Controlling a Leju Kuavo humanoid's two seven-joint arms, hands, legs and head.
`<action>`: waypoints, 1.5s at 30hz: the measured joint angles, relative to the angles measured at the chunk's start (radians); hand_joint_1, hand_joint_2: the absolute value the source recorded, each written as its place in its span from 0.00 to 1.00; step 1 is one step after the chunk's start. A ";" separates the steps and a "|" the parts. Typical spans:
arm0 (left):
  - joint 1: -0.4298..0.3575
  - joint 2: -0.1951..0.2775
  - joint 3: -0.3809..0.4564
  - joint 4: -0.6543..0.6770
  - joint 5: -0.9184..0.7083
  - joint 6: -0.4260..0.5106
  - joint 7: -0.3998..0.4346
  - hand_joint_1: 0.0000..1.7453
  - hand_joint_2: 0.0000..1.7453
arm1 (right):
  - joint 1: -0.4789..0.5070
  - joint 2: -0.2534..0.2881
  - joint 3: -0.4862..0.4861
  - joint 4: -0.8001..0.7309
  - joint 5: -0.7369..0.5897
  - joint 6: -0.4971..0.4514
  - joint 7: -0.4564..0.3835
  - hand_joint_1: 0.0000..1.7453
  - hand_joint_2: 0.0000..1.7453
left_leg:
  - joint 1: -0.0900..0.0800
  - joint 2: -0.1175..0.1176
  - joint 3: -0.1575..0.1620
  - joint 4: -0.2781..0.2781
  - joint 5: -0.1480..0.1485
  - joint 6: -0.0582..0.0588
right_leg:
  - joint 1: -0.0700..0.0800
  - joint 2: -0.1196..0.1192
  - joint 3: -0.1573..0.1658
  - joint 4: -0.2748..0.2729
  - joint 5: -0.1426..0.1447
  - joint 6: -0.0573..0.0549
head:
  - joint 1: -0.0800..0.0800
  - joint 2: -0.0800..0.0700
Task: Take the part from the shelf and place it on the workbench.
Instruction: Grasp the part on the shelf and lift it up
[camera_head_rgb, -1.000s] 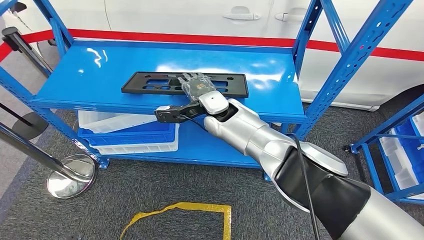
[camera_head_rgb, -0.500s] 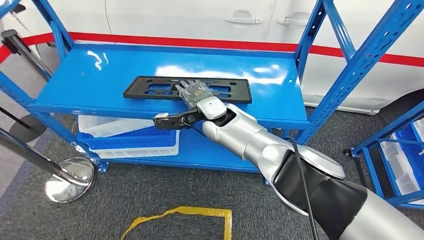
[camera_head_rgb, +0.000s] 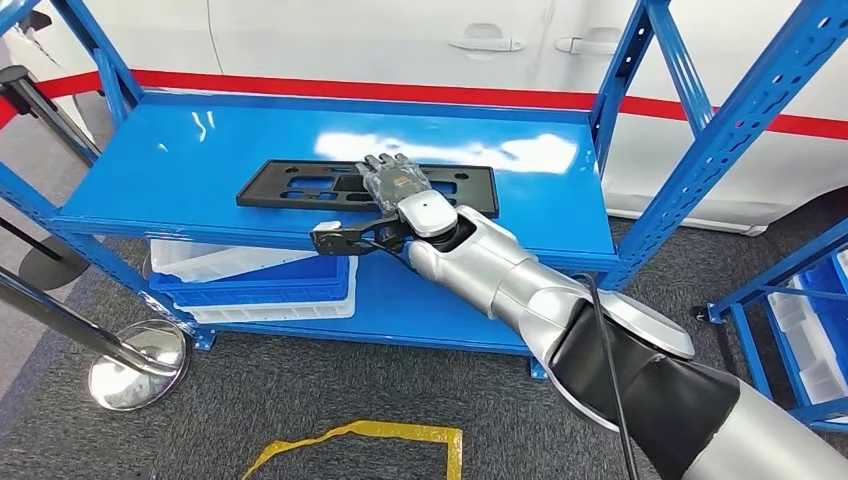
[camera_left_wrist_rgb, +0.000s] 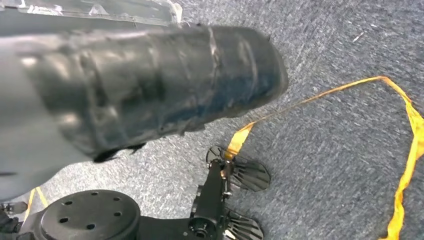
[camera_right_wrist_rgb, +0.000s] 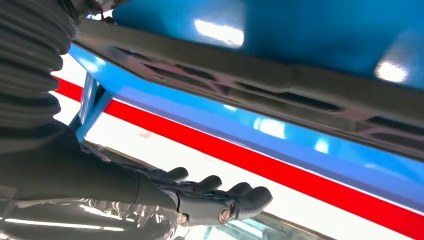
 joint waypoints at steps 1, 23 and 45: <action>0.000 0.000 0.000 0.000 0.000 0.000 0.000 0.00 0.00 | -0.002 0.000 0.000 0.000 0.000 0.000 0.000 0.00 1.00 | 0.000 0.001 -0.012 0.026 -0.016 -0.004 | -0.003 0.000 0.004 -0.006 0.001 -0.005 | -0.001 0.000; -0.002 0.005 0.000 0.000 0.008 0.007 0.001 0.00 0.00 | 0.019 0.000 0.000 0.000 0.002 0.002 -0.002 0.00 1.00 | -0.006 0.000 0.002 -0.035 0.043 0.042 | 0.002 -0.005 -0.080 0.180 -0.062 0.027 | 0.005 0.000; -0.004 0.017 0.000 0.000 0.021 0.013 0.002 0.00 0.00 | 0.084 0.003 0.000 0.003 0.011 0.004 0.002 0.95 1.00 | -0.014 0.002 -0.022 -0.031 0.059 0.022 | 0.006 0.003 0.043 -0.026 -0.018 0.009 | 0.000 0.000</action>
